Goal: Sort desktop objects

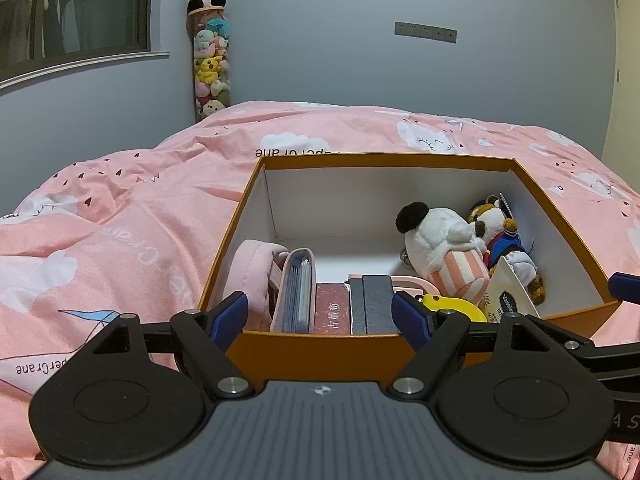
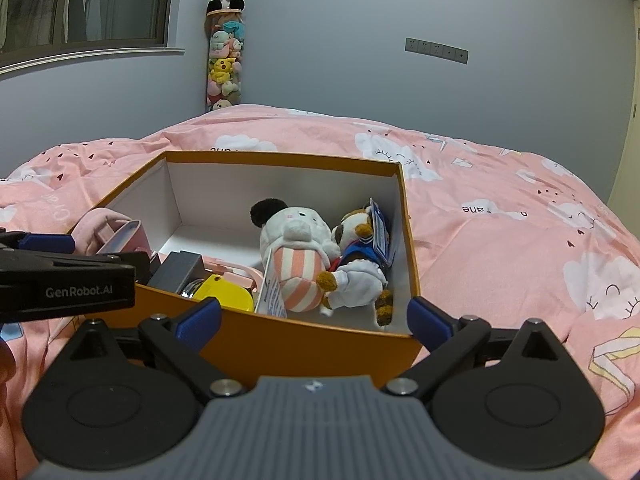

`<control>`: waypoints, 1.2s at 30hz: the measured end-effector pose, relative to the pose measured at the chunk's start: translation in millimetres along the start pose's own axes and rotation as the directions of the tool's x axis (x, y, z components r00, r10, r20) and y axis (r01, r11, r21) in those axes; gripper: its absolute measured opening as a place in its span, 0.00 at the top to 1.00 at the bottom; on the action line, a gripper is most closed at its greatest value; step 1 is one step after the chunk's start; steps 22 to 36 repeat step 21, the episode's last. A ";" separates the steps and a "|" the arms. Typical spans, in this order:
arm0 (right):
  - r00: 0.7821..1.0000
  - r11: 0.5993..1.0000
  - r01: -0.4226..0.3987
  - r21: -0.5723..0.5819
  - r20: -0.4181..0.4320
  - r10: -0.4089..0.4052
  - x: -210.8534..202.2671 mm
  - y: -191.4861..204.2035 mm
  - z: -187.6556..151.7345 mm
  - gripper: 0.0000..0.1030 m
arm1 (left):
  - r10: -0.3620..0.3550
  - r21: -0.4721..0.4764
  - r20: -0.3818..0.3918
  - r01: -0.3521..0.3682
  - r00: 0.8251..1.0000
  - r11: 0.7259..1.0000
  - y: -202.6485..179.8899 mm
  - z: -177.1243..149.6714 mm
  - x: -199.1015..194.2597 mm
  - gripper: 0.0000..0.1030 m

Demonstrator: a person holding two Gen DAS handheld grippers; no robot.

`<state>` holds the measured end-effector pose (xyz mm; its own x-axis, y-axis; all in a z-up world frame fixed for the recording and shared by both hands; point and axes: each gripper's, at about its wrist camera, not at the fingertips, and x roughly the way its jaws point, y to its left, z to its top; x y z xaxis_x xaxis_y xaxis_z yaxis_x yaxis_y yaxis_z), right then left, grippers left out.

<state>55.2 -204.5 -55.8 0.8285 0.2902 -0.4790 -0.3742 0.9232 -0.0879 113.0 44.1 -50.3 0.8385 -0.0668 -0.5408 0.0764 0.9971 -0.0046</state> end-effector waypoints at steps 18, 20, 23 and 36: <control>1.000 1.000 0.000 0.002 -0.001 0.000 -0.5 0.1 -0.2 0.03 | -0.011 0.001 -0.007 0.011 1.000 1.000 -1.3 -1.0 1.0 0.09; 1.000 1.000 0.000 0.002 -0.001 0.000 -0.6 0.1 -0.2 0.03 | -0.011 0.000 -0.007 0.011 1.000 1.000 -1.3 -0.9 0.9 0.09; 1.000 1.000 0.000 0.002 -0.001 0.000 -0.6 0.0 -0.2 0.03 | -0.011 0.000 -0.007 0.011 1.000 1.000 -1.3 -1.0 0.9 0.10; 1.000 1.000 0.000 0.002 -0.001 0.000 -0.6 0.0 -0.2 0.03 | -0.011 0.000 -0.007 0.011 1.000 1.000 -1.3 -1.0 0.9 0.10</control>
